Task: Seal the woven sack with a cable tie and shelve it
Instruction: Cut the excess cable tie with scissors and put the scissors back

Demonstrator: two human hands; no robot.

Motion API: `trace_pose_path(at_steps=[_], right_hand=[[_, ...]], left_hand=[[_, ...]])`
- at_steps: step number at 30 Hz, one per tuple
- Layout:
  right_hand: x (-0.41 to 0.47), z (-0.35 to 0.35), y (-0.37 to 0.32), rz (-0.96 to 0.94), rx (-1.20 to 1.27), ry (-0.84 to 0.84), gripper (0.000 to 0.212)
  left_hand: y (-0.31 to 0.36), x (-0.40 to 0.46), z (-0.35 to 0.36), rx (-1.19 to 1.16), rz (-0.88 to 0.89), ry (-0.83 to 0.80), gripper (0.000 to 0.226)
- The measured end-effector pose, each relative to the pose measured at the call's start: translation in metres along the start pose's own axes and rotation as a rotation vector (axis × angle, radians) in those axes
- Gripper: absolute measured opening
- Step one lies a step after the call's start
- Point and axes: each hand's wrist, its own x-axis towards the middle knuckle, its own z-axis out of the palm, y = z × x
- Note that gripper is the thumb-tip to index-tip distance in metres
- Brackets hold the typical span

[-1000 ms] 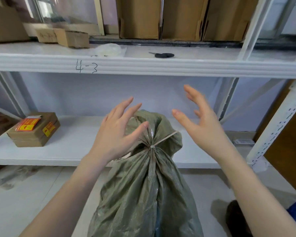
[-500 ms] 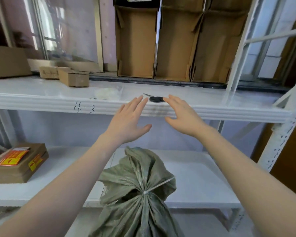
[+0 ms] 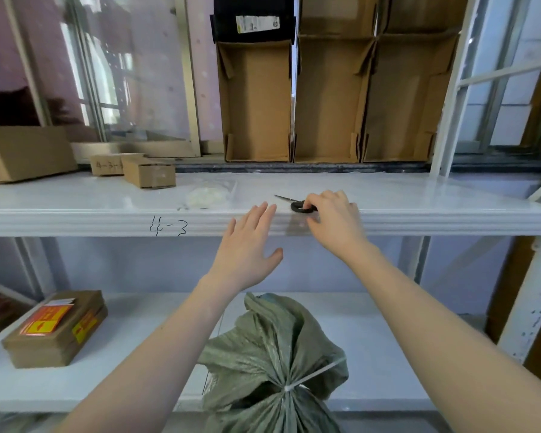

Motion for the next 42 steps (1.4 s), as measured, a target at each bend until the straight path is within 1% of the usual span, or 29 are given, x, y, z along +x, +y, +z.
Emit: trace_pose_path(at_steps=[3,6,9,12,15,17,19,22,25,28,29,30,32,33,34,35,36,37,39,41,42], right_hand=[[-0.004,-0.008,-0.001,0.003,-0.012,0.059,0.012],[-0.014,-0.021,-0.005,0.021,0.092,0.155,0.008],[-0.035,-0.035,-0.01,0.057,0.257,0.252,0.011],[-0.063,-0.05,-0.021,0.19,0.536,0.284,0.012],[-0.091,-0.059,-0.031,0.328,0.848,0.281,0.017],[-0.112,-0.065,-0.036,0.376,1.06,0.277,0.019],[-0.136,-0.07,-0.042,0.401,1.196,0.232,0.021],[-0.167,-0.071,-0.048,0.398,1.309,0.154,0.02],[-0.187,-0.066,-0.05,0.383,1.358,0.082,0.021],[-0.204,-0.054,-0.053,0.344,1.337,0.014,0.026],[-0.21,-0.049,-0.052,0.327,1.324,-0.002,0.03],[-0.215,-0.046,-0.051,0.315,1.323,-0.022,0.033],[-0.226,-0.041,-0.047,0.291,1.327,-0.076,0.031],[-0.231,-0.038,-0.045,0.286,1.311,-0.101,0.028],[-0.236,-0.034,-0.043,0.292,1.285,-0.12,0.027],[-0.24,-0.031,-0.042,0.305,1.27,-0.139,0.028],[-0.243,-0.027,-0.041,0.328,1.269,-0.163,0.029],[-0.245,-0.022,-0.04,0.358,1.276,-0.192,0.028],[-0.248,-0.015,-0.039,0.409,1.303,-0.286,0.022],[-0.251,-0.01,-0.034,0.431,1.345,-0.393,0.014],[-0.253,-0.007,-0.03,0.45,1.359,-0.437,0.019]], left_hand=[[0.007,-0.004,-0.002,-0.021,0.021,0.044,0.067],[0.017,-0.013,-0.005,-0.093,0.016,0.103,0.059],[0.03,-0.024,-0.005,-0.168,0.009,0.102,0.057],[0.045,-0.037,-0.007,-0.289,-0.057,0.017,0.06],[0.061,-0.053,-0.015,-0.63,-0.181,-0.107,0.055],[0.072,-0.066,-0.02,-0.849,-0.217,-0.116,0.04],[0.083,-0.081,-0.027,-1.034,-0.25,-0.102,0.036],[0.091,-0.101,-0.026,-1.139,-0.232,-0.131,0.044],[0.095,-0.118,-0.017,-1.213,-0.268,-0.107,0.036],[0.096,-0.131,-0.001,-1.184,-0.317,-0.045,0.044],[0.095,-0.135,0.005,-1.187,-0.319,-0.029,0.042],[0.093,-0.138,0.011,-1.202,-0.32,-0.019,0.035],[0.088,-0.147,0.021,-1.273,-0.33,-0.014,0.011],[0.084,-0.152,0.026,-1.293,-0.325,-0.013,0.008],[0.08,-0.156,0.03,-1.287,-0.301,-0.015,0.015],[0.076,-0.16,0.035,-1.247,-0.272,-0.013,0.028],[0.072,-0.163,0.039,-1.168,-0.232,-0.012,0.04],[0.07,-0.165,0.042,-1.069,-0.173,-0.024,0.048],[0.068,-0.169,0.048,-0.932,-0.066,-0.065,0.05],[0.067,-0.173,0.053,-0.916,-0.013,-0.11,0.054],[0.066,-0.175,0.055,-0.912,-0.001,-0.144,0.058]])
